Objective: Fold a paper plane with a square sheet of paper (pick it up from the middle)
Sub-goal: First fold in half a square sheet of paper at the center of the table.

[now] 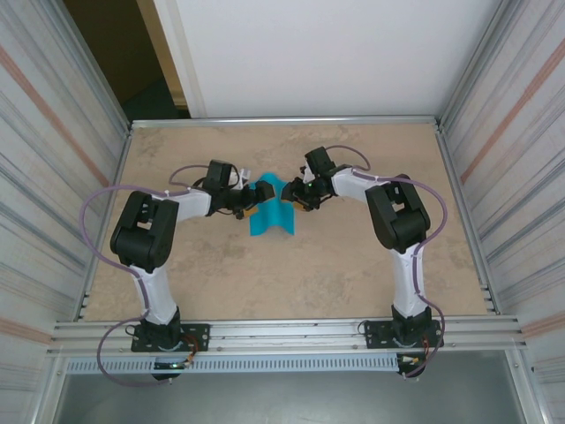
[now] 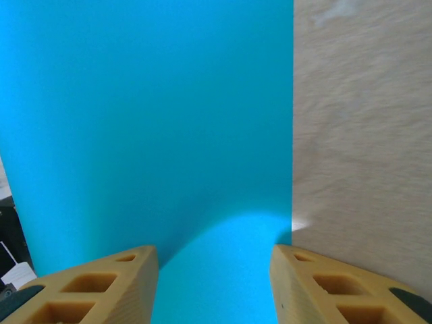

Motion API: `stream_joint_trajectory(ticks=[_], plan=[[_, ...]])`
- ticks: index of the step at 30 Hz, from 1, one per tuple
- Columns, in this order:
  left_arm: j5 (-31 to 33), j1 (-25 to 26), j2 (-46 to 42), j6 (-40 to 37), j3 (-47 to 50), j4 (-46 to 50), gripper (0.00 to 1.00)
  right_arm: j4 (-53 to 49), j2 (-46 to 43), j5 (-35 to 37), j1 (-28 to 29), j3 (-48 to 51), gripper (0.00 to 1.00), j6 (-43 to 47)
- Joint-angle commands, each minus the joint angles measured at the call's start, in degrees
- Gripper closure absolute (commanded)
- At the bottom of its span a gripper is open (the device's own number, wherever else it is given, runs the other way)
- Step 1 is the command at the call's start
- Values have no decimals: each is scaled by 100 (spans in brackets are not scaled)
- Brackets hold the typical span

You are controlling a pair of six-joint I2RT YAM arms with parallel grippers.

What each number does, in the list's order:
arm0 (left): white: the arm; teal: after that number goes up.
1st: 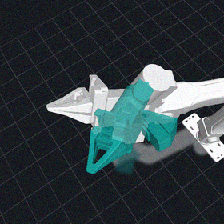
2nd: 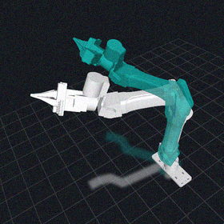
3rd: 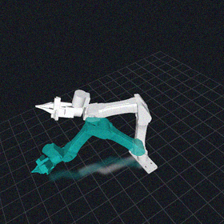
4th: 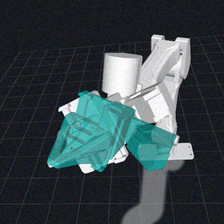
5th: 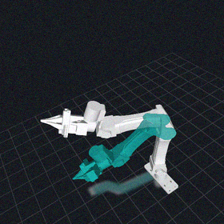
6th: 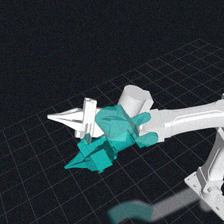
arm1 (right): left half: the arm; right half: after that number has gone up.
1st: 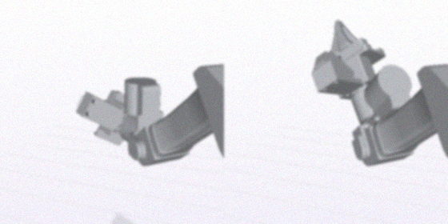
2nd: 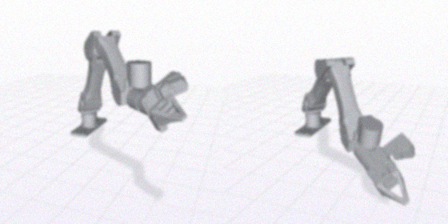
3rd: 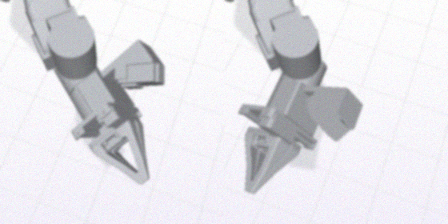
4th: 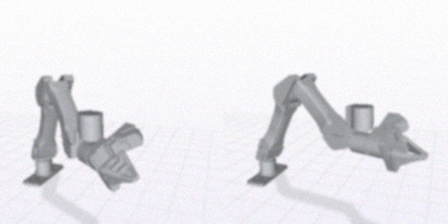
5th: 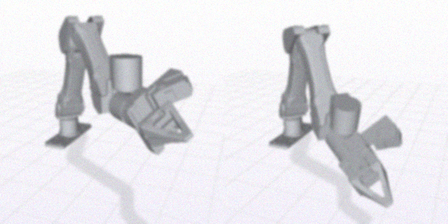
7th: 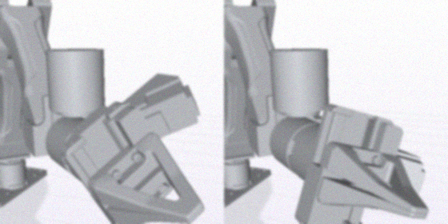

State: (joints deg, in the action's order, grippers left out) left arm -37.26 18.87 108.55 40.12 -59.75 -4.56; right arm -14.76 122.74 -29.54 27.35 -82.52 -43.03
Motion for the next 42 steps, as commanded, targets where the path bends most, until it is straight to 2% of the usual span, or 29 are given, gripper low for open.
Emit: stream_joint_trajectory(ticks=[1,8,15,22,28,31,34,42], plan=[[292,88,161,-56,83,918,2,-162,380,-91,119,35,53,-101],[555,182,236,-81,-124,1404,11,129,496,-295,199,44,56,-346],[606,213,254,-83,-186,1545,29,260,415,-294,168,186,57,-412],[605,229,247,-261,-305,1656,42,385,308,-307,123,310,57,-455],[596,206,-8,-599,-392,1632,60,779,-246,-277,-90,709,57,-542],[534,175,-228,-765,-383,1465,68,1041,-724,-229,-275,1006,54,-551],[229,93,-466,-800,-323,1121,71,1361,-1163,-299,-491,1364,50,-532],[-1044,-76,-1111,-321,-261,106,72,1972,-1982,-1447,-929,1700,25,-95]])
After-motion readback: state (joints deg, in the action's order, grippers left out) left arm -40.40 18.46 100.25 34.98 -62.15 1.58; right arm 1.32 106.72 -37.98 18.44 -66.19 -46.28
